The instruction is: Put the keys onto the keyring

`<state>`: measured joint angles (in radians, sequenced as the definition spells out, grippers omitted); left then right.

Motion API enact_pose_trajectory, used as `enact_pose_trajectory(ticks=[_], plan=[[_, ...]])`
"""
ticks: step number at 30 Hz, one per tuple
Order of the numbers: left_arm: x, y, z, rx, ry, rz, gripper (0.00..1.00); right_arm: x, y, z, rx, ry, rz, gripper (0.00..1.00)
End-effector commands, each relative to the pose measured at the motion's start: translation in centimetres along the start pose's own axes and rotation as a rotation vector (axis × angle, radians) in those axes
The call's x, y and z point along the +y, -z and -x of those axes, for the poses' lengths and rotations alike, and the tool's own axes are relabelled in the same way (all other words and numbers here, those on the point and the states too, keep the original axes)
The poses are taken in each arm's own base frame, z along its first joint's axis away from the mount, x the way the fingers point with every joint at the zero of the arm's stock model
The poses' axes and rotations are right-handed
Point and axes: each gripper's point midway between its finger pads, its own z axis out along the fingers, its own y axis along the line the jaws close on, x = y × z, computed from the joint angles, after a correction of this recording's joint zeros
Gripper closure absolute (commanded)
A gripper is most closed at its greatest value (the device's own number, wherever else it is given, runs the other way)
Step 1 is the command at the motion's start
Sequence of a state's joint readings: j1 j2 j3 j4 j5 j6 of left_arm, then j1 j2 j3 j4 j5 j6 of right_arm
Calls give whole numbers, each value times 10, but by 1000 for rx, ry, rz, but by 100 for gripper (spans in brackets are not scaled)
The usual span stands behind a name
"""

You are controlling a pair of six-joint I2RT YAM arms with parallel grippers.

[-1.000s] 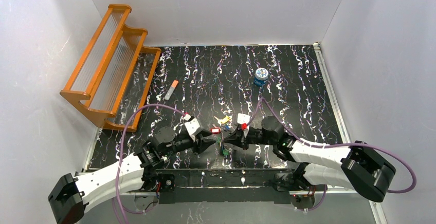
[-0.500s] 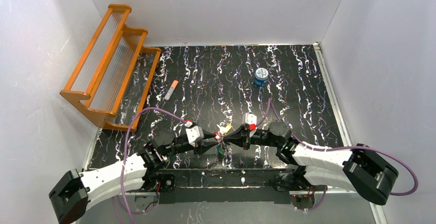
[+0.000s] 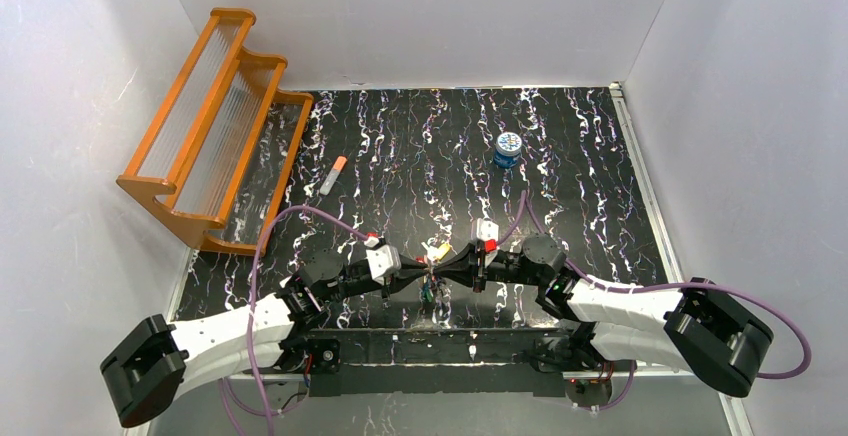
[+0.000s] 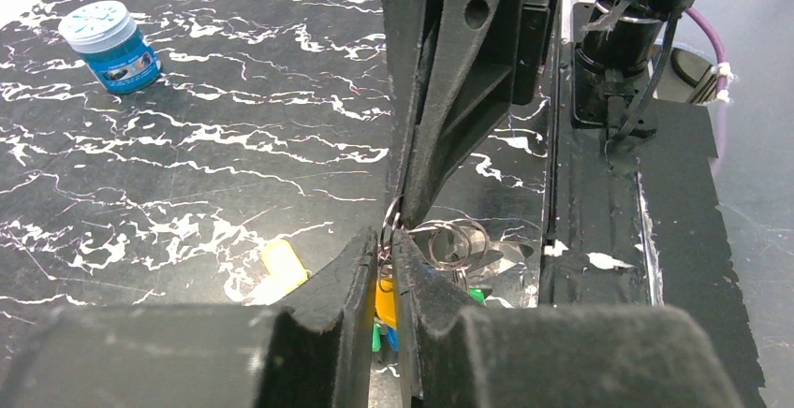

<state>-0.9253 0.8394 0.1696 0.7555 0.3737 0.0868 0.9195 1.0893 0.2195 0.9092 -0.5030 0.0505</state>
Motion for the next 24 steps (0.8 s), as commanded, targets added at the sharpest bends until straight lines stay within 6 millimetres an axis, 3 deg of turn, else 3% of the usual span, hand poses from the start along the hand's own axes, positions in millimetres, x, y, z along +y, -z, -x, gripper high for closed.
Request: enact_pose_trajectory(ticks=[1, 3, 10, 11, 15, 17, 24], plan=[[-4, -3, 9, -38, -38, -30, 93, 0, -8, 33, -89, 47, 16, 99], [-6, -4, 9, -35, -38, -44, 100, -1, -8, 32, -87, 47, 13, 99], [0, -6, 12, -36, -31, -16, 100, -10, -9, 32, -83, 33, -38, 99], [3, -6, 14, -40, -33, -1, 100, -13, -8, 34, -84, 33, -55, 94], [15, -5, 16, 1, -60, 57, 100, -26, -4, 35, -61, 43, -137, 51], [22, -4, 14, 52, -101, 73, 100, -32, -1, 39, -61, 66, -173, 38], [42, 11, 14, 295, -238, 106, 100, -39, -3, 58, -59, 142, -174, 34]])
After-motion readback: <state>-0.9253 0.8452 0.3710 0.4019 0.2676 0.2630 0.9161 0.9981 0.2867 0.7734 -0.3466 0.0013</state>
